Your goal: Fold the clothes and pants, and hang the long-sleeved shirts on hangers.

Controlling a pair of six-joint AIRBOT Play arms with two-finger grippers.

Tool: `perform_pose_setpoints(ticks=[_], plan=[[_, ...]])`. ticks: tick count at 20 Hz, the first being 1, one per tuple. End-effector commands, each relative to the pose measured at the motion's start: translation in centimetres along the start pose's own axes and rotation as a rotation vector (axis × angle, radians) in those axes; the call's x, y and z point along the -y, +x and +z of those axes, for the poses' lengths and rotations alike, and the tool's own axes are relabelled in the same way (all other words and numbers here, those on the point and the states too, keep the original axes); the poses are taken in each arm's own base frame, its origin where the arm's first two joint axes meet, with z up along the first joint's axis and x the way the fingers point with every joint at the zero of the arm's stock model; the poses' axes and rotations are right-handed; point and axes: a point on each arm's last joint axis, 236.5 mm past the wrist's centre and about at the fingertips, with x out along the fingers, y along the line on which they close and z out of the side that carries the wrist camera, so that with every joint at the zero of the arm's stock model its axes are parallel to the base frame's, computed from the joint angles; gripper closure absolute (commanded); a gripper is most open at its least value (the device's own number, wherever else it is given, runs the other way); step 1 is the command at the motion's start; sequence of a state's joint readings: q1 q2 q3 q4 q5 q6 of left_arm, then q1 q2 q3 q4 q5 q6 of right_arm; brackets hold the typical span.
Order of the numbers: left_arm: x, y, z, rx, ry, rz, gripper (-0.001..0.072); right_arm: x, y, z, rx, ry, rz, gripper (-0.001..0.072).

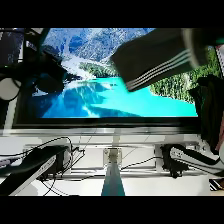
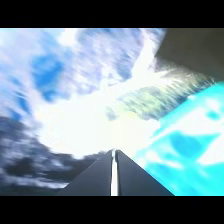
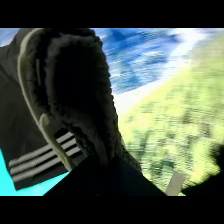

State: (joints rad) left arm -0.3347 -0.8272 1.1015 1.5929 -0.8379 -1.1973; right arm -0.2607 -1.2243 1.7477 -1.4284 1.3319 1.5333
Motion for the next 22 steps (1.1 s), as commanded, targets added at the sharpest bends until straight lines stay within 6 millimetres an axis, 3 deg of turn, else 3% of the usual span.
perform_pose_setpoints(ticks=[1,3,6,8,10,15,20,21,22], plan=[[-1.6,-1.6,0.7,0.028,0.043,0.067,0.0674,12.1,-10.7,-0.9,0.135,0.314,-0.397,0.069],[-1.6,-1.5,0.6,0.024,0.043,0.065,0.0673,16.1,-15.5,-4.3,0.125,0.457,-0.541,0.069],[-1.4,-0.9,0.4,0.009,0.043,0.059,0.0673,19.8,-22.1,-9.5,0.116,0.633,-0.732,0.069],[-1.3,-0.3,0.1,-0.004,0.044,0.053,0.0673,21.0,-25.9,-12.0,0.169,0.789,-0.833,0.069],[-1.2,0.2,-0.2,-0.018,0.045,0.047,0.0673,21.3,-29.1,-13.4,0.245,0.869,-0.909,0.0689],[-0.9,1.4,-0.8,-0.045,0.046,0.035,0.0673,20.1,-34.3,-13.5,0.461,0.935,-0.995,0.069],[-0.9,1.6,-0.9,-0.049,0.046,0.033,0.0673,19.2,-36.7,-11.6,0.6,0.868,-1.005,0.0687],[-0.9,1.6,-0.9,-0.05,0.046,0.033,0.0673,19.3,-36.9,-11.2,0.618,0.857,-1.002,0.0619],[-0.9,1.6,-0.9,-0.049,0.047,0.033,0.0672,19.3,-36.7,-11.0,0.623,0.854,-0.993,0.0412]])
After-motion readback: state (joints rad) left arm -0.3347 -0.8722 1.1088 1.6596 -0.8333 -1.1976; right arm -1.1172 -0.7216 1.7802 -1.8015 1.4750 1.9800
